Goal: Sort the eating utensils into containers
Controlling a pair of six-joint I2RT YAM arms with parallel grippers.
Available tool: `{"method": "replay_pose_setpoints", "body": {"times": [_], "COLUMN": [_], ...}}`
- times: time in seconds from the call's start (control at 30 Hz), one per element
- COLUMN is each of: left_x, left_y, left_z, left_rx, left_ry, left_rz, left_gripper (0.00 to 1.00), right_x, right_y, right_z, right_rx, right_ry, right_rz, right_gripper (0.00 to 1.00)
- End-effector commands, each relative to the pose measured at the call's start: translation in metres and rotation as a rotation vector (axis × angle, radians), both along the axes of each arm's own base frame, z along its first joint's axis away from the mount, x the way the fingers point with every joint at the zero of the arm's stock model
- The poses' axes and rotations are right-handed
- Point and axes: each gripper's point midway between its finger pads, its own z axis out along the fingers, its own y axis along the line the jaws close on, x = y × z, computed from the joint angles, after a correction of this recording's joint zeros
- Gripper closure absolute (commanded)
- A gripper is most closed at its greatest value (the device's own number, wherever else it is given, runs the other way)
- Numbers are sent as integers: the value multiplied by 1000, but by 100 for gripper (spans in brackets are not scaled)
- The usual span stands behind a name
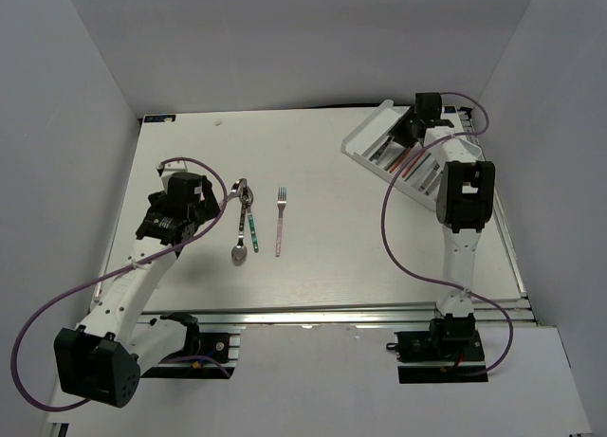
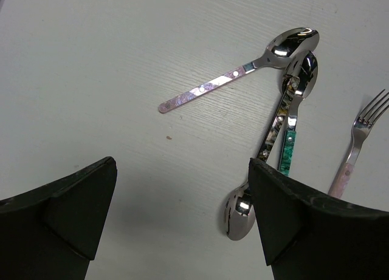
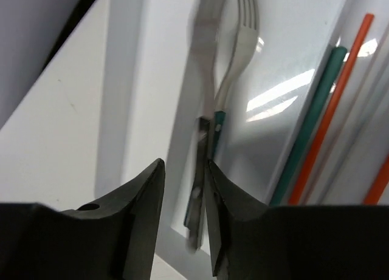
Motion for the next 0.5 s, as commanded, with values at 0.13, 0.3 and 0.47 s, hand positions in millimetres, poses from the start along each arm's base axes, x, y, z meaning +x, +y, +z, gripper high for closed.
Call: {"method": "replay_pose_setpoints", "body": {"times": [0.13,0.3,0.47], "left_x": [1,1,2], "left_y": [-2,0,-4], "left_z": [1,0,-7], "left_rx": [-3,3,-8], "left_ry": [-10,-9,12], "left_rz": [-13,-6,-21], "left_gripper": [2,2,2], "right_x": [14,-10,-65], "right_y": [1,21,60], "right_z": [73,86,111], "right_rx": [-9,-46,-191], "right_ry": [-148,-134,-179], "right_rz": [46,94,195], "right_gripper": [54,48,15]}}
